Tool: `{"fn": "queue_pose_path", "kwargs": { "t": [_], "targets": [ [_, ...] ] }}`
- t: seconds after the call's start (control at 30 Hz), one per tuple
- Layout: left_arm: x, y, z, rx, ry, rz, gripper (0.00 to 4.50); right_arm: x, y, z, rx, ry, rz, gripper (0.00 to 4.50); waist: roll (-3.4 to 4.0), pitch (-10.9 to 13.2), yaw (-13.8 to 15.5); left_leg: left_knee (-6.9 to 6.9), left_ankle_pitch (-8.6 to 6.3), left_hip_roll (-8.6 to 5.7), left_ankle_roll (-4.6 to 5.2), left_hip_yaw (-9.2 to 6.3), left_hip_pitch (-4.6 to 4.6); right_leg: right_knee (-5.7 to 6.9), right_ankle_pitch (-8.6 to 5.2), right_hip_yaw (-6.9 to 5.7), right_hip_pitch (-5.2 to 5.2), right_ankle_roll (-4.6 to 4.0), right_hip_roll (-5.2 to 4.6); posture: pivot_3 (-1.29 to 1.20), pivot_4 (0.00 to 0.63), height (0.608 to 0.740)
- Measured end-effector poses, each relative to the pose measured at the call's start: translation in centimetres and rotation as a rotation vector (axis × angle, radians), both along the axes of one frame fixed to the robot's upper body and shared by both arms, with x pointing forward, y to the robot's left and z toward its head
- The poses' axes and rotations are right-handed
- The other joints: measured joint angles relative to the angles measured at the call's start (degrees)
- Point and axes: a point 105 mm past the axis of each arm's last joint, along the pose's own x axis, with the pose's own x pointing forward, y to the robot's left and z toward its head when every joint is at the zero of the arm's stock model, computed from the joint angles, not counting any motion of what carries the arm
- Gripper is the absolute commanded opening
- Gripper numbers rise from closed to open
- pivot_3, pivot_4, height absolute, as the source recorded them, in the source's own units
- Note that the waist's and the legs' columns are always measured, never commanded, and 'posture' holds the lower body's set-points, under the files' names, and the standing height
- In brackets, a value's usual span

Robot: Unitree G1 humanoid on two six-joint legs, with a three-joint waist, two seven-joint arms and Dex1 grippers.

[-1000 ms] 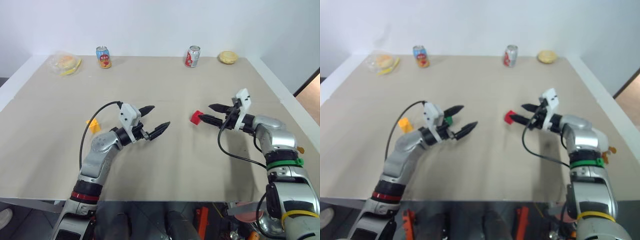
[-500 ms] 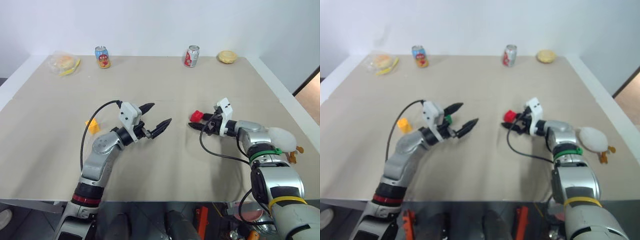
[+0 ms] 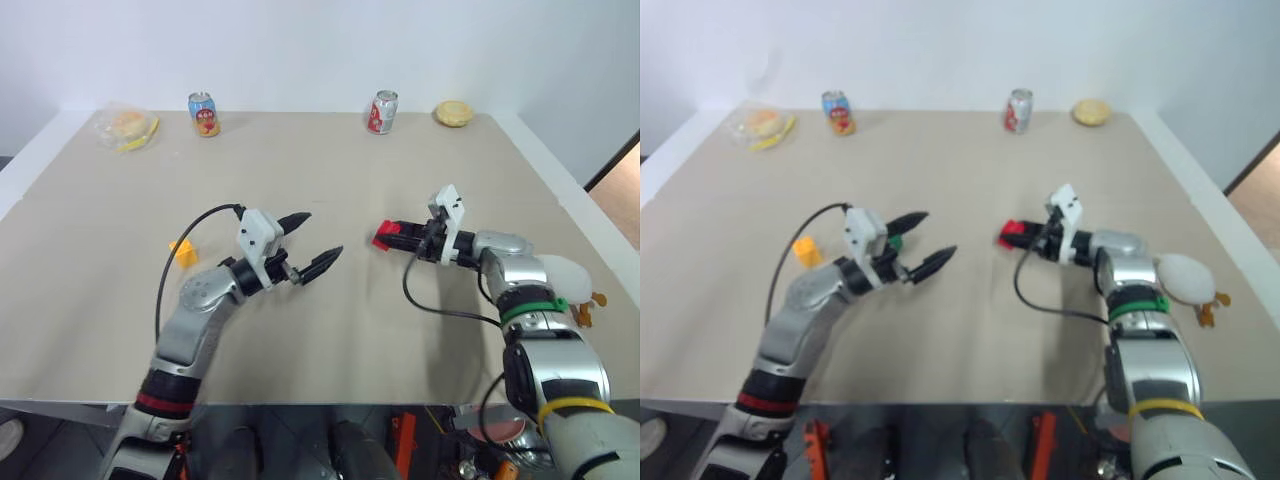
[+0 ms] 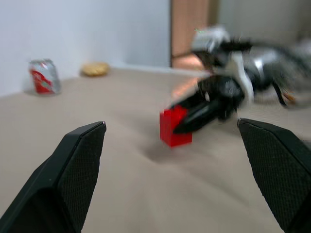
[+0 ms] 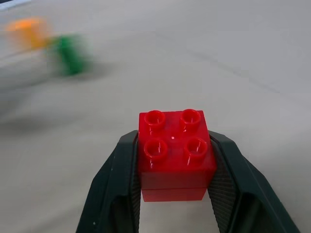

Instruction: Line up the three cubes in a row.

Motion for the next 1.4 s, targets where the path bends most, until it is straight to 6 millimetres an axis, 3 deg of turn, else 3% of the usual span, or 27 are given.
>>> {"fn": "queue_pose_path", "kwargs": {
  "t": [0.13,0.23,0.5,1.0,1.07,1.27,1.4],
  "targets": [
    [-2.6,1.2,-1.4,0.115,0.027,-0.136,4.50,-4.2,1.8,-1.4,-0.120,-0.003,0.198,1.25,0.02,0.0,0.0,0.00,-0.02,0.02,-0.03,-0.03,-0.04,0.04,-0.05,-0.06,-0.06,-0.06,0.00,0.00,0.150,0.733],
    [-4.2,1.8,-1.9,0.177,0.034,-0.226,4.50,-6.3,2.7,-1.4,-0.194,-0.037,0.294,1.25,0.02,0.0,0.0,0.10,0.00,0.03,-0.04,0.01,0.00,0.03,-0.13,-0.06,-0.04,-0.32,-0.04,0.00,0.150,0.733],
    [-5.7,2.5,-3.0,0.254,0.067,-0.311,4.50,-8.0,3.6,-1.8,-0.254,-0.065,0.362,1.25,-0.05,0.0,0.0,0.21,0.05,0.02,-0.03,0.11,0.03,0.03,-0.06,-0.06,-0.03,-0.38,-0.14,0.00,0.150,0.733],
    [-5.9,2.5,-3.2,0.264,0.064,-0.318,4.50,-8.7,3.3,-3.1,-0.249,-0.011,0.402,1.25,-0.07,0.1,0.0,0.13,0.05,0.02,-0.03,0.10,0.02,0.03,-0.10,-0.08,-0.05,-0.37,-0.13,0.00,0.150,0.733],
    [-5.8,2.5,-3.2,0.262,0.064,-0.311,4.50,-8.7,3.2,-3.1,-0.245,-0.010,0.402,2.31,-0.07,0.1,0.0,0.12,0.05,0.02,-0.03,0.09,0.02,0.03,-0.10,-0.08,-0.05,-0.37,-0.13,0.00,0.150,0.733],
    [-5.6,2.5,-3.2,0.257,0.066,-0.295,4.50,-8.7,3.4,-2.7,-0.234,-0.023,0.415,4.34,-0.07,0.1,0.0,0.12,0.05,0.02,-0.03,0.09,0.01,0.03,-0.10,-0.08,-0.05,-0.36,-0.13,0.00,0.150,0.733],
    [-5.5,2.5,-3.1,0.249,0.070,-0.279,4.50,-8.7,3.6,-2.3,-0.207,-0.016,0.422,4.47,-0.07,0.1,0.0,0.12,0.05,0.02,-0.03,0.09,0.01,0.03,-0.10,-0.07,-0.05,-0.36,-0.13,0.00,0.150,0.733]
  ]
}}
